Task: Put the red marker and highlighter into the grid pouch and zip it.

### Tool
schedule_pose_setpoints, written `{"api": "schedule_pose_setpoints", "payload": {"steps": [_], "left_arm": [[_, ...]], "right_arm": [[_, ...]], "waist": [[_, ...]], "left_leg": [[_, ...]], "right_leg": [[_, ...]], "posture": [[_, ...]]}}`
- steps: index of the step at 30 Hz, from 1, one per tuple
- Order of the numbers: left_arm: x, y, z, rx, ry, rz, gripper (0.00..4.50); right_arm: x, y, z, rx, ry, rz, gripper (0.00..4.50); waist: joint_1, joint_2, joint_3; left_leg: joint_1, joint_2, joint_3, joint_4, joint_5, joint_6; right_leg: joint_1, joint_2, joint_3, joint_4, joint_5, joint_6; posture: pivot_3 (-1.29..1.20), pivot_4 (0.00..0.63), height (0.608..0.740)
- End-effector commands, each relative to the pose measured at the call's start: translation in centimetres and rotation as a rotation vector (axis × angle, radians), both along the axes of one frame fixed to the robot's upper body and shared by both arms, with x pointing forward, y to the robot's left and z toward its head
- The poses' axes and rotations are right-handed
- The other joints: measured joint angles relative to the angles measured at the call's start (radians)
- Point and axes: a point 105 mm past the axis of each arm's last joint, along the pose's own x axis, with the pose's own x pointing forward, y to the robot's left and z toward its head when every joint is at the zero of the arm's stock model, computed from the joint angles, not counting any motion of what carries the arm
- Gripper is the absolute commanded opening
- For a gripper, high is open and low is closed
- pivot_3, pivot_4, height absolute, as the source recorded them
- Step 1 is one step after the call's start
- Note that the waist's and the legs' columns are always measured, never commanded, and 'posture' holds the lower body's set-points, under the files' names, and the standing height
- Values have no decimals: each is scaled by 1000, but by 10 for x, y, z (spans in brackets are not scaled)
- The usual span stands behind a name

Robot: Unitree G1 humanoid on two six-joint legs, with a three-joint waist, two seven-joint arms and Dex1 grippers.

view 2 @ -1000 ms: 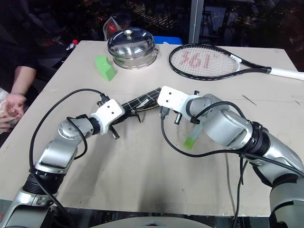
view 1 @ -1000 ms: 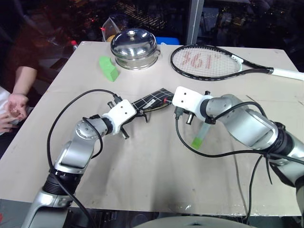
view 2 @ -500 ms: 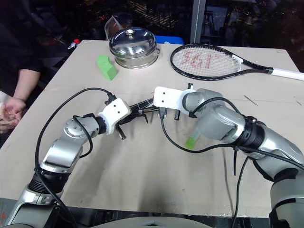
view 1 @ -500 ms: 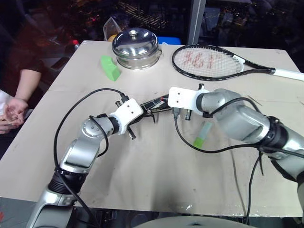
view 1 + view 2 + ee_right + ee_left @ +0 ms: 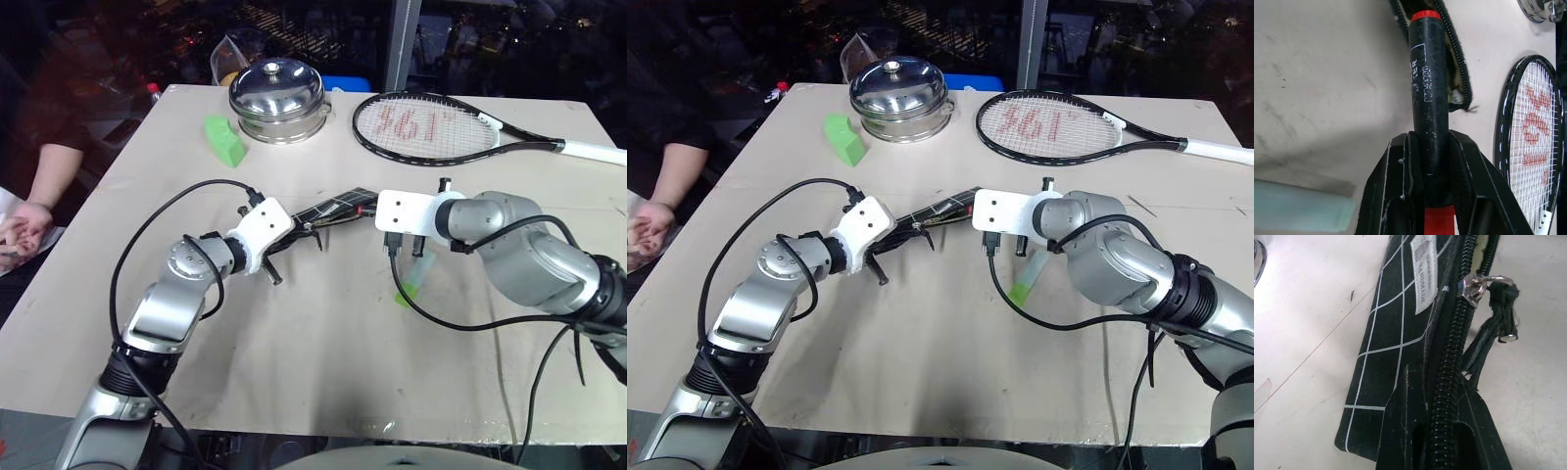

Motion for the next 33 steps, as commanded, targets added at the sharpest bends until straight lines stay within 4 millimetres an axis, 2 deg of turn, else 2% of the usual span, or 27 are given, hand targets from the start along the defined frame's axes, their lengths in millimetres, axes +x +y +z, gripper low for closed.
{"api": "schedule_pose_setpoints", "payload": {"steps": [1,6,10,14,15,16,17,18,19,21,23,25,27,29,33], "left_arm": [[-1,-5,18,-14,-56,-26,0],[-2,-12,18,11,-77,-64,0],[-5,-23,17,19,-87,-110,0],[-7,-30,16,32,-92,-144,0],[-7,-31,16,31,-90,-149,0],[-8,-32,15,31,-89,-149,0],[-8,-31,15,27,-84,-143,0],[-8,-30,14,22,-79,-136,0],[-9,-28,13,13,-70,-124,0],[-10,-26,11,-9,-49,-105,0],[-10,-25,11,-50,-20,-85,0],[-11,-24,12,-93,12,-74,0],[-7,-21,17,-136,36,-65,0],[-3,-19,22,-149,37,-73,0],[-2,-16,22,-123,45,-96,0]], "right_arm": [[3,5,17,-4,-71,26,207],[9,16,15,-57,-104,79,207],[16,52,10,-121,-176,234,207],[22,70,3,-159,-193,346,207],[23,71,0,-170,-186,380,707],[22,69,-4,-182,-173,408,1210],[22,66,-4,-178,-169,418,1350],[22,63,-3,-169,-174,417,1964],[23,58,3,-157,-189,411,2309],[20,44,12,-77,-152,374,3379],[7,33,18,69,-24,335,4109],[-15,20,24,224,134,317,4109],[-31,5,28,300,211,310,4109],[-45,-7,23,324,271,296,4109],[-61,-18,1,339,336,278,4109]], "waist": [[1,0,0],[-1,0,0],[-3,0,0],[1,0,0],[2,0,0],[3,0,0],[3,0,0],[4,0,0],[3,0,0],[3,0,1],[3,0,1],[4,-1,1],[5,-1,1],[6,-1,1],[-2,-1,1]], "left_leg": [[0,0,0,0,0,0],[0,0,0,0,0,0],[0,0,0,0,0,0],[0,0,1,0,0,-1],[0,0,1,1,0,-1],[0,0,1,1,0,-1],[0,0,1,1,0,-1],[0,0,1,1,0,-1],[0,-1,1,1,0,-1],[0,0,1,1,0,-1],[0,0,1,1,0,-1],[0,0,0,1,0,-1],[0,0,0,1,0,-1],[0,0,-1,1,0,0],[2,0,-1,1,-2,3]], "right_leg": [[0,0,0,0,0,0],[0,1,0,0,0,0],[0,2,0,1,0,0],[0,2,0,0,0,0],[0,2,0,0,0,0],[0,2,0,0,0,0],[0,2,0,0,0,0],[0,2,0,0,0,0],[0,1,0,0,0,0],[0,1,1,0,0,0],[0,1,2,0,0,0],[0,2,2,1,0,0],[1,2,2,1,0,0],[1,2,2,1,0,0],[2,2,2,1,0,0]], "posture": [[0,150,740],[0,150,740],[0,150,740],[0,150,740],[0,150,740],[0,150,740],[0,150,740],[0,150,740],[0,150,740],[0,150,740],[0,150,740],[0,150,740],[0,150,740],[0,150,740],[0,150,740]]}}
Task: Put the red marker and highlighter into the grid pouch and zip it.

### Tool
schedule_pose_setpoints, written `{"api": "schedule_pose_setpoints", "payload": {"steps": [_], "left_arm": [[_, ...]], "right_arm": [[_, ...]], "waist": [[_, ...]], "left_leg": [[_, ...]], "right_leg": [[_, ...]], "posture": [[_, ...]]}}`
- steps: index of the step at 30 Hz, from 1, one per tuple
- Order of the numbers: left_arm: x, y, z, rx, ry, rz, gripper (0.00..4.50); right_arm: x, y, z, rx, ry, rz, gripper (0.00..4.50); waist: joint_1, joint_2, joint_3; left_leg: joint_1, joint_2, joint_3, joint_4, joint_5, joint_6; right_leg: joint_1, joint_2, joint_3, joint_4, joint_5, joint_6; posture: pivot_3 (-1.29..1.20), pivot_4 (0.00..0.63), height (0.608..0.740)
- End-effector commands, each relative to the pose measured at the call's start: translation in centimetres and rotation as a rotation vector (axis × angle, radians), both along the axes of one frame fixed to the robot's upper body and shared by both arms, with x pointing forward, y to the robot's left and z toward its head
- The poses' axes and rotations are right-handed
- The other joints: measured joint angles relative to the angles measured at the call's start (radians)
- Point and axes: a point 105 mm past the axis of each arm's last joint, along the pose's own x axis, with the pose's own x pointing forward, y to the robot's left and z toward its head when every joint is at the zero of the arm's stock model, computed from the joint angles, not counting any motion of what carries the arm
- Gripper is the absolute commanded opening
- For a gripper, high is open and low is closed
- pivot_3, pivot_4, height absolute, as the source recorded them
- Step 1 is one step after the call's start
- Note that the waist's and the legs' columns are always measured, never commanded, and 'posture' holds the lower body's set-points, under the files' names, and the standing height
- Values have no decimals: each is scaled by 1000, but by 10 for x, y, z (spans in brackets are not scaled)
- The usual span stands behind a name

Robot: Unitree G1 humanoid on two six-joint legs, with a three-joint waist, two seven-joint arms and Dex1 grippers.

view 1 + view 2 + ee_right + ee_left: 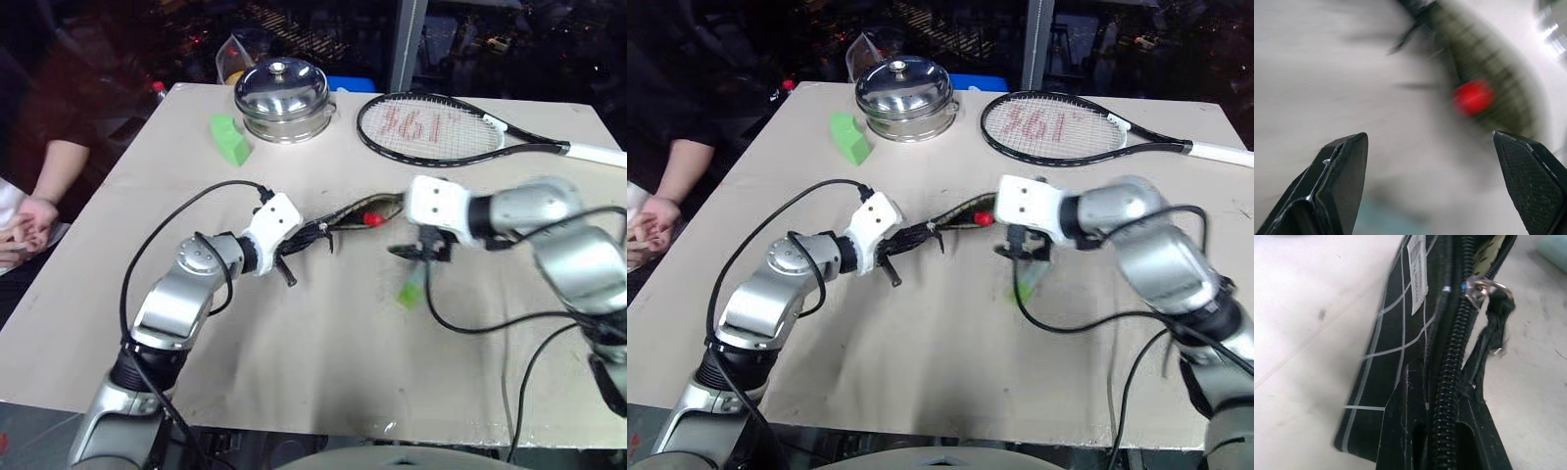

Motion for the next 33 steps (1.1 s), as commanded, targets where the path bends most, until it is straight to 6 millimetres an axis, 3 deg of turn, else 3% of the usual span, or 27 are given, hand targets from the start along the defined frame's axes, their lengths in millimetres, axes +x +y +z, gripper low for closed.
{"api": "schedule_pose_setpoints", "payload": {"steps": [1,5,6,8,12,19,22,24,28,29,33], "left_arm": [[-1,-1,8,2,-26,-39,0],[-9,-1,6,0,-12,-97,0],[-12,-6,11,-79,14,-114,0],[-15,-8,18,-198,59,-113,0],[-31,-9,14,-159,75,-185,0],[-18,4,20,-82,-19,-101,0],[-12,9,25,-60,-74,-64,0],[-9,11,28,-23,-124,-59,0],[-5,15,25,28,-190,-34,0],[-5,16,23,38,-200,-32,0],[2,14,14,61,-245,3,0]], "right_arm": [[-10,-3,-6,-7,-23,30,4109],[0,-19,-40,-96,3,64,4109],[6,-23,-47,-112,0,73,4109],[15,-29,-57,-164,-16,117,4109],[27,-36,-65,-226,-21,203,4109],[39,-38,-86,-383,15,424,4109],[41,-41,-94,-413,67,456,3295],[45,-41,-91,-393,64,418,2416],[38,-44,-71,-310,20,329,790],[34,-44,-64,-280,6,297,760],[17,-15,-6,-10,-116,80,760]], "waist": [[-2,0,0],[-1,0,0],[0,0,0],[2,0,1],[-3,-2,2],[-2,-2,2],[-2,-3,2],[-2,-4,2],[0,-4,2],[1,-4,2],[7,-2,3]], "left_leg": [[0,0,0,0,0,0],[0,0,0,0,1,-2],[0,0,1,0,1,-2],[0,0,1,1,1,-2],[0,0,2,1,2,-3],[2,0,2,2,2,-4],[9,1,1,1,2,-4],[17,1,1,0,2,-3],[18,3,2,0,1,-2],[17,3,2,0,1,-2],[14,2,1,-1,3,-5]], "right_leg": [[0,0,0,0,0,0],[0,1,0,0,0,0],[0,1,0,0,0,0],[0,1,0,0,0,0],[0,2,2,0,0,0],[1,3,2,0,0,0],[9,3,1,-1,0,0],[17,2,1,-2,0,0],[16,-3,1,-1,0,0],[16,-3,1,-1,0,0],[13,-5,1,-1,0,-1]], "posture": [[0,150,740],[0,150,740],[0,150,740],[0,150,740],[0,150,740],[0,150,740],[0,150,740],[0,150,740],[0,150,740],[0,150,740],[0,150,740]]}}
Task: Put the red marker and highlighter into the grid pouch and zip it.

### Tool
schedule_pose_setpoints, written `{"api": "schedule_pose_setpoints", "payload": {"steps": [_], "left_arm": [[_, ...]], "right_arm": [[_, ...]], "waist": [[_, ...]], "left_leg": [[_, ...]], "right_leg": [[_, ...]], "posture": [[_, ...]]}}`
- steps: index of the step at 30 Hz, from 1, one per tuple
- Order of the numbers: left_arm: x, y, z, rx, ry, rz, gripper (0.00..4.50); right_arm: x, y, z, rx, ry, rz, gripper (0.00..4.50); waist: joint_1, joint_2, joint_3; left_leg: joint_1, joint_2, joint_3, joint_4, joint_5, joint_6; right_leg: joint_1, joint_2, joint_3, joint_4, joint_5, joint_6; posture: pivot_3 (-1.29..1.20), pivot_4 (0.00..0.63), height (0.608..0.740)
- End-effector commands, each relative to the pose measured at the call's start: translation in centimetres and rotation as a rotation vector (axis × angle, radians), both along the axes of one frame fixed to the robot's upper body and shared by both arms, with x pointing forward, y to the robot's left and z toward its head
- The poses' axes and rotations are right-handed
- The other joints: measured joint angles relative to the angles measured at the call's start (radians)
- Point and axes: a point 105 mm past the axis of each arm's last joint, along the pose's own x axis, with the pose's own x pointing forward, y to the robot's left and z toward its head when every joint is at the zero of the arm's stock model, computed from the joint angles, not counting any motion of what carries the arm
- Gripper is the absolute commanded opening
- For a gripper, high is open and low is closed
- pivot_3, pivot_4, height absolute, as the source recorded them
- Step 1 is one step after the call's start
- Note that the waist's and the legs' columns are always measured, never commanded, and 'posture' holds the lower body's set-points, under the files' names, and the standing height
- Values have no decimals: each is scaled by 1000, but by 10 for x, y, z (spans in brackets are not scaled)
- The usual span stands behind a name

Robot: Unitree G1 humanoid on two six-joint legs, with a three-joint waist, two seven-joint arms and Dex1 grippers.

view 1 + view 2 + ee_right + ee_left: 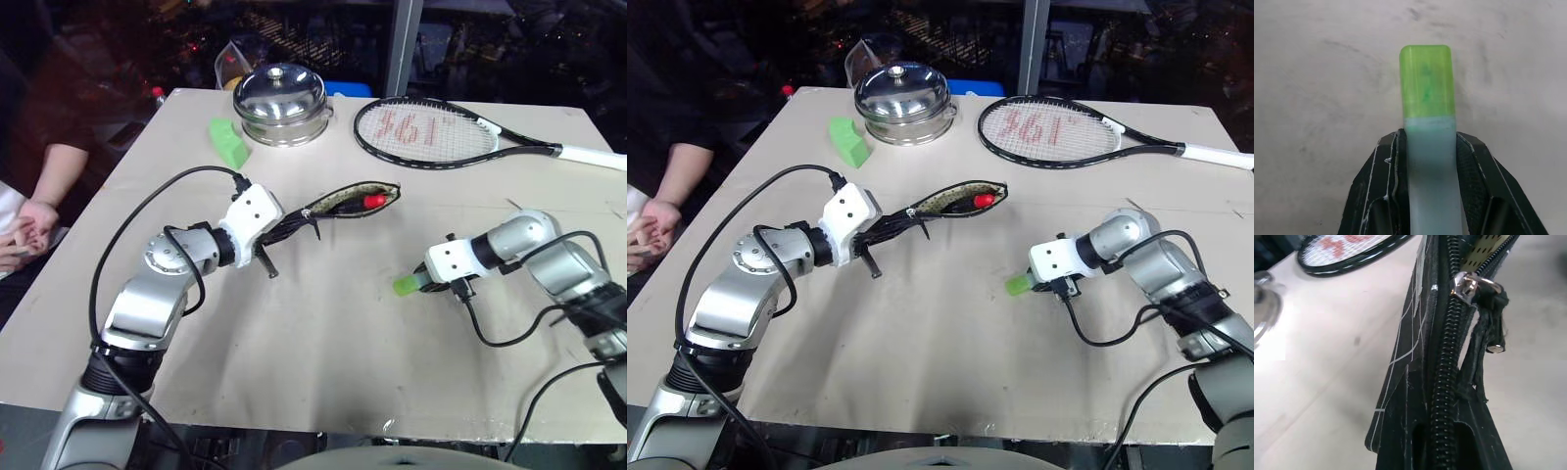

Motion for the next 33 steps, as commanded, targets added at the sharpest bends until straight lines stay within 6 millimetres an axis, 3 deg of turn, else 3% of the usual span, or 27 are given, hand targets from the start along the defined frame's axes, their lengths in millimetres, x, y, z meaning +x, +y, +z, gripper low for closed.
{"api": "schedule_pose_setpoints", "payload": {"steps": [1,6,10,15,25,33], "left_arm": [[4,-9,4,13,-80,-5,0],[5,-24,-1,14,-98,-24,0],[5,-36,0,16,-119,-47,0],[5,-43,2,-13,-119,-43,0],[3,-44,2,-119,-26,2,0],[0,-48,4,-123,-28,-22,0]], "right_arm": [[0,23,62,180,-187,-155,759],[17,45,82,193,-313,-353,759],[26,56,75,106,-348,-389,759],[32,62,66,-32,-422,-313,759],[33,63,79,-42,-503,-233,759],[39,55,70,-98,-493,-235,758]], "waist": [[-5,0,0],[-5,0,0],[-3,0,0],[-5,0,0],[-6,0,0],[-6,0,0]], "left_leg": [[0,0,0,0,0,0],[-1,0,0,0,-2,3],[-2,-1,-1,0,-2,4],[-8,-2,-1,0,-2,3],[-14,-2,-1,1,0,0],[-14,-2,-1,1,0,0]], "right_leg": [[0,0,0,0,0,0],[-2,1,-1,0,0,-1],[-2,0,-2,0,-1,-1],[-7,2,-2,0,-1,-1],[-13,5,-2,1,0,0],[-13,5,-2,1,0,0]], "posture": [[0,150,740],[0,150,740],[0,150,740],[0,150,740],[0,150,740],[0,150,740]]}}
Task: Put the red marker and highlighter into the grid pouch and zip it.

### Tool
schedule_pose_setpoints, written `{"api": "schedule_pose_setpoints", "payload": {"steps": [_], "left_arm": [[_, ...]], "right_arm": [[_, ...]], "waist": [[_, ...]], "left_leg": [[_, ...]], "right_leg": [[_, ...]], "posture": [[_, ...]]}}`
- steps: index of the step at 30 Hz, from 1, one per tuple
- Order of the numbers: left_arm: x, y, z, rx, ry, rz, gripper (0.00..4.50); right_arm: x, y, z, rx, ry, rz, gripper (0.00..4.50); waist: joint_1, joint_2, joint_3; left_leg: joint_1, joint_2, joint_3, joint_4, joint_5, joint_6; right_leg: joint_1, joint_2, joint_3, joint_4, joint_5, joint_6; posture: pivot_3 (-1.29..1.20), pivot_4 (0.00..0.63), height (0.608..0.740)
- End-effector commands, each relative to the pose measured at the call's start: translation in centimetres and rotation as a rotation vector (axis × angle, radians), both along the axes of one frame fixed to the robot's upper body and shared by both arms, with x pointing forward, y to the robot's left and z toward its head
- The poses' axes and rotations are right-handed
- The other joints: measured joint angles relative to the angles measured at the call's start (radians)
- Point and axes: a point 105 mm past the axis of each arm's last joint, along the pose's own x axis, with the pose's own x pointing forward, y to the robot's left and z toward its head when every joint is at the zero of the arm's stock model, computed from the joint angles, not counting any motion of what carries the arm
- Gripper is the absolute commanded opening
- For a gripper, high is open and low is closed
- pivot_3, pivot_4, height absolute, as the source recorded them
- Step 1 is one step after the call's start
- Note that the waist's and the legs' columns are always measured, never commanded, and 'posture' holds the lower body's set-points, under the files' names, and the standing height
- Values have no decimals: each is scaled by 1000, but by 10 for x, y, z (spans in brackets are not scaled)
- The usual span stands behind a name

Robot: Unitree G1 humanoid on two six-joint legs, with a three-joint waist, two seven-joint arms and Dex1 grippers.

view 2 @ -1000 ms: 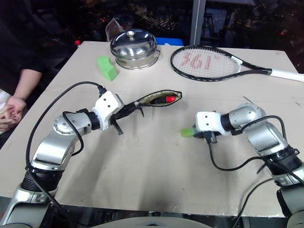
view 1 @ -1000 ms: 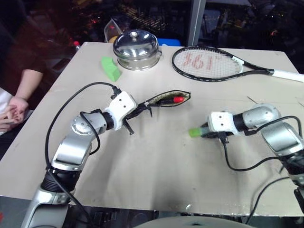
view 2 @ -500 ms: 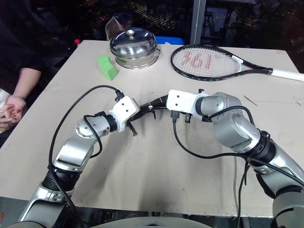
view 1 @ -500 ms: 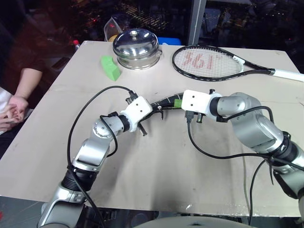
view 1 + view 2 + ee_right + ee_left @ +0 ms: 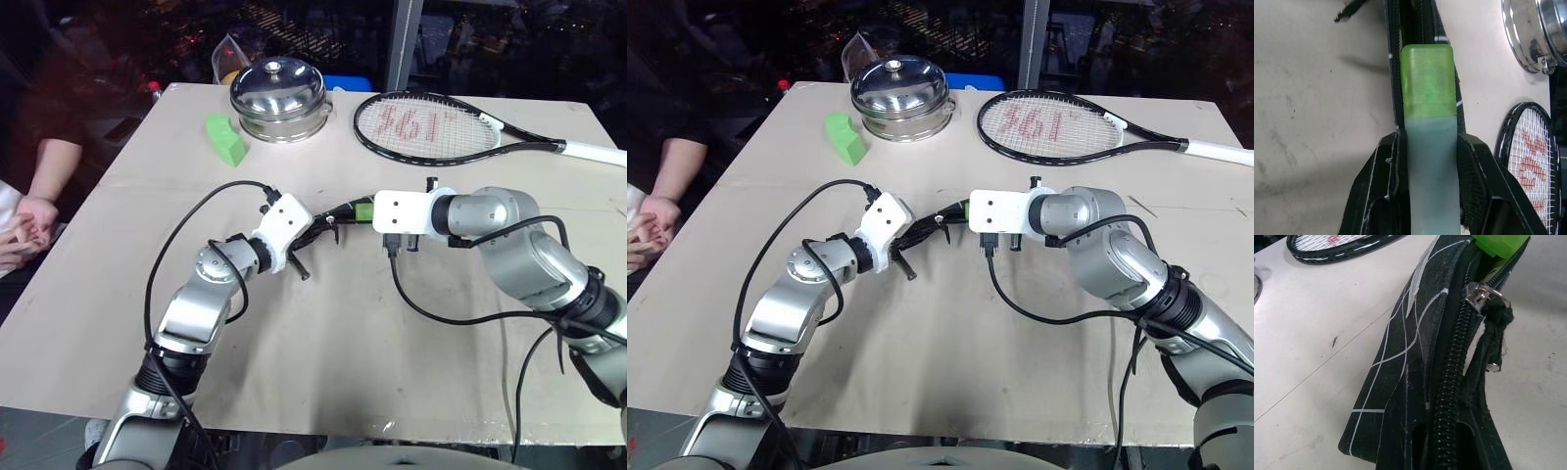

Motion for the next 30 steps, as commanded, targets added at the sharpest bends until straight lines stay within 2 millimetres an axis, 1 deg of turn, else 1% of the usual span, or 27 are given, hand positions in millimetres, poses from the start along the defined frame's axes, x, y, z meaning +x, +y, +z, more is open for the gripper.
{"api": "schedule_pose_setpoints", "payload": {"steps": [1,6,10,16,22,27,30], "left_arm": [[-5,-9,20,-33,-66,-40,0],[-5,-7,20,-51,-45,-23,0],[-6,-9,20,-61,-33,-31,0],[-5,-9,23,-101,-7,-16,0],[-8,-13,24,-104,5,-43,0],[-12,-22,28,-57,-55,-108,0],[-18,-29,25,-31,-74,-160,0]], "right_arm": [[5,-5,11,-22,-59,-11,758],[4,-6,17,-18,-74,2,758],[3,-9,15,-42,-81,12,758],[1,-7,18,-47,-104,47,757],[0,-7,11,-132,-134,112,757],[4,-12,3,-179,-104,105,757],[10,-12,-2,-161,-74,62,757]], "waist": [[0,0,0],[0,0,0],[0,0,0],[0,0,0],[1,0,0],[0,0,0],[0,0,0]], "left_leg": [[0,0,0,0,0,0],[0,0,0,0,0,0],[0,0,0,0,0,0],[0,0,0,0,0,0],[0,0,0,0,0,0],[0,0,0,0,0,0],[0,0,0,0,0,0]], "right_leg": [[0,0,0,0,0,0],[0,0,0,0,0,0],[0,0,0,0,0,0],[0,0,0,0,0,0],[0,0,0,0,0,0],[0,0,0,0,0,0],[0,0,0,0,0,0]], "posture": [[0,150,740],[0,150,740],[0,150,740],[0,150,740],[0,150,740],[0,150,740],[0,150,740]]}}
